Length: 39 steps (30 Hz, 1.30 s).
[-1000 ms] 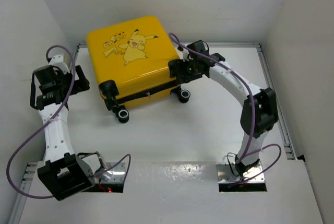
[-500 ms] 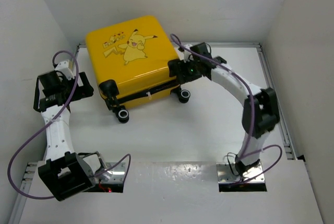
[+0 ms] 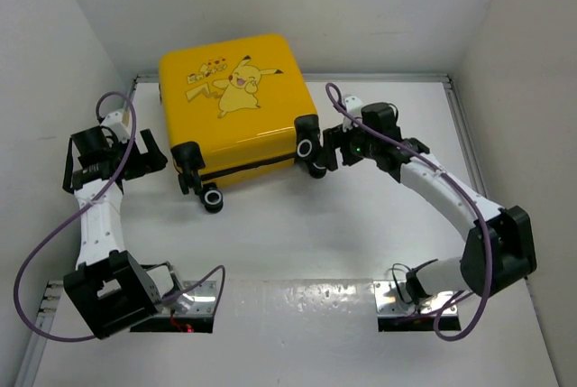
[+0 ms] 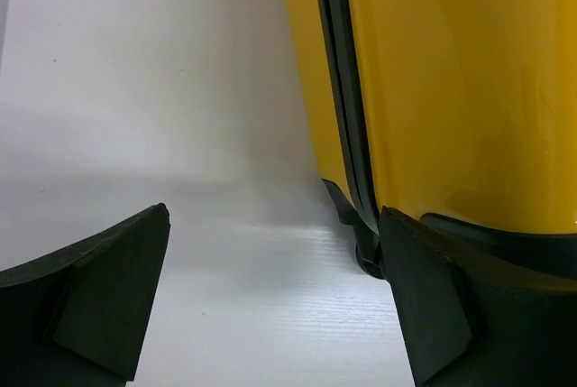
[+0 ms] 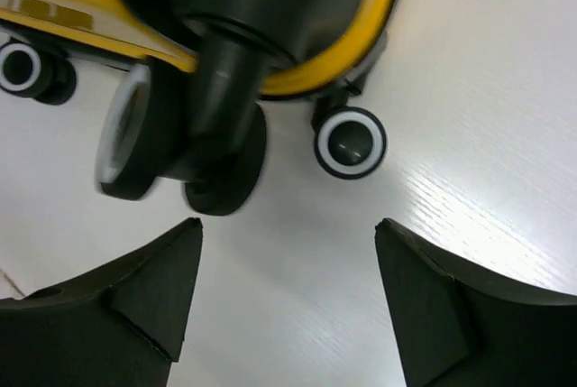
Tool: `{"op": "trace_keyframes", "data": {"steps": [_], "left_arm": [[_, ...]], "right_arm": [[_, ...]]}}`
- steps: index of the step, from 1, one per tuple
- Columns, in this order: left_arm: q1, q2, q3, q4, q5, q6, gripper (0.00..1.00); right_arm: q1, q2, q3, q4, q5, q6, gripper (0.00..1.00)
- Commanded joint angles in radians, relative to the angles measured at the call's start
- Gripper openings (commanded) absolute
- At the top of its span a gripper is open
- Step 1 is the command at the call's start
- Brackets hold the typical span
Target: Pack the luggage
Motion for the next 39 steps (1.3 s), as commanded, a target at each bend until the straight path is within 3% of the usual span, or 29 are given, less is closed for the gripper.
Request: {"op": "trace_keyframes", "data": {"steps": [1,4,8,12,15,20,24,30,35,39], "left_arm": [[0.012,-0.001,0.023,0.044,0.011,-0.018,0.99],[0.012,-0.001,0.023,0.044,0.011,-0.018,0.99],[0.012,-0.001,0.023,0.044,0.002,-0.018,0.99],[0.012,0.01,0.023,0.053,0.002,-0.018,0.99],[0.012,0.021,0.032,0.053,0.002,-0.018,0.99],[0.039,0.007,0.023,0.053,0.002,0.003,0.99],[0.05,-0.016,0.005,0.062,0.022,0.003,0.99],[0.05,-0.007,-0.006,0.062,0.033,0.003,0.99],[0.05,0.018,0.023,0.062,0.062,-0.02,0.99],[0.07,0.018,0.043,0.062,0.117,-0.04,0.95]], "right_arm": [[-0.036,0.004,-0.058,0.117,0.011,0.022,0.77],[-0.011,0.062,-0.031,0.131,0.011,0.034,0.78],[0.021,0.169,0.167,0.142,0.02,0.059,0.8],[0.032,0.301,0.325,0.137,0.0,0.065,0.51],[0.023,0.334,0.374,0.133,-0.009,0.077,0.49],[-0.009,0.207,0.243,0.114,-0.046,0.046,0.58],[-0.029,0.015,-0.051,0.145,-0.05,0.042,0.69],[-0.016,-0.055,-0.208,0.128,0.046,0.189,0.69],[0.006,0.086,-0.21,0.209,0.08,0.304,0.52],[0.0,0.252,-0.144,0.258,0.097,0.427,0.44]]}}
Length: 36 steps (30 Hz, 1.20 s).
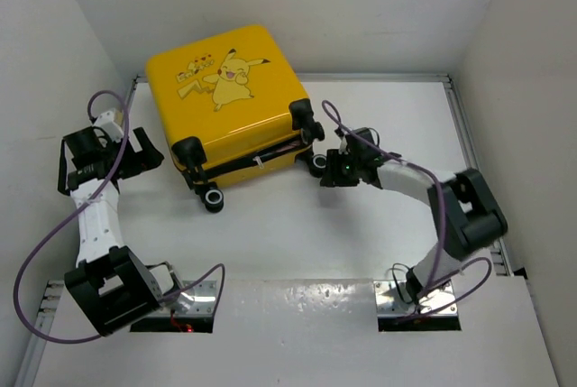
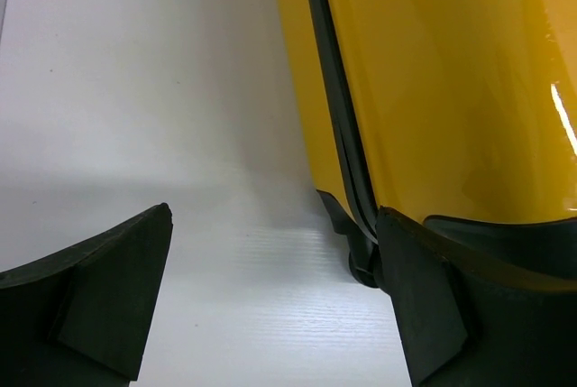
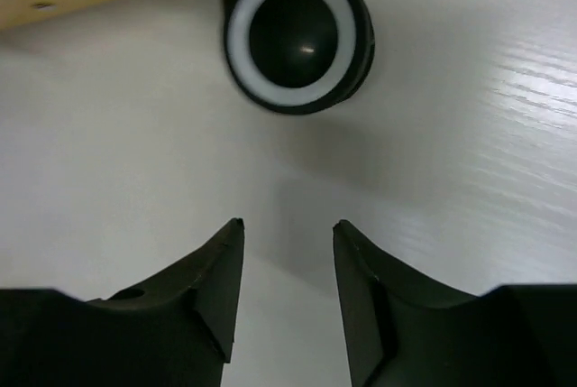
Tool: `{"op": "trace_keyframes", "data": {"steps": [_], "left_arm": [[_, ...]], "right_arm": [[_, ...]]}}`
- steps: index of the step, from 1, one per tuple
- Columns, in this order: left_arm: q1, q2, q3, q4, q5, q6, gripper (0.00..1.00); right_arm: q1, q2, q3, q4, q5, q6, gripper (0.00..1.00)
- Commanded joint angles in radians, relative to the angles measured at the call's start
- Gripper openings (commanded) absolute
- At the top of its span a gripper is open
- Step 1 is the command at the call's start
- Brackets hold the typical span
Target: Pack the luggage
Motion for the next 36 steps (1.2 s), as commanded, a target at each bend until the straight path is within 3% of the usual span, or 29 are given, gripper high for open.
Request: {"op": "trace_keyframes", "data": {"steps": [1,8,12,18,21,25,30,36], "left_arm": [[0.022,0.0,0.054,0.03,0.079,-0.022,0.95],[0.032,-0.018,0.072,0.018,0.069,-0.022,0.94],[0.032,-0.018,0.081,0.009,0.049,-0.022,0.94],[0.032,0.004,0.081,0.032,0.03,-0.04,0.96],[0.032,0.014,0.081,0.053,0.041,-0.04,0.96],[0.032,0.025,0.072,0.062,0.053,-0.04,0.96],[0.032,0.025,0.063,0.072,0.053,-0.049,0.96],[0.032,-0.004,0.054,0.082,0.053,-0.062,0.96]], "right_arm": [[-0.002,0.151,0.087,0.131,0.034,0.145,0.44],[-0.042,0.386,0.272,0.302,-0.002,0.218,0.44],[-0.074,0.383,0.362,0.285,-0.051,0.194,0.44],[-0.121,0.124,0.213,0.231,-0.093,0.042,0.7],[-0.149,-0.014,0.185,0.156,-0.11,-0.048,0.76],[-0.158,-0.077,0.311,-0.01,-0.209,-0.224,0.81],[-0.082,0.031,0.538,-0.189,-0.188,-0.383,0.85],[-0.017,0.263,0.82,-0.345,-0.102,-0.355,0.89]]}}
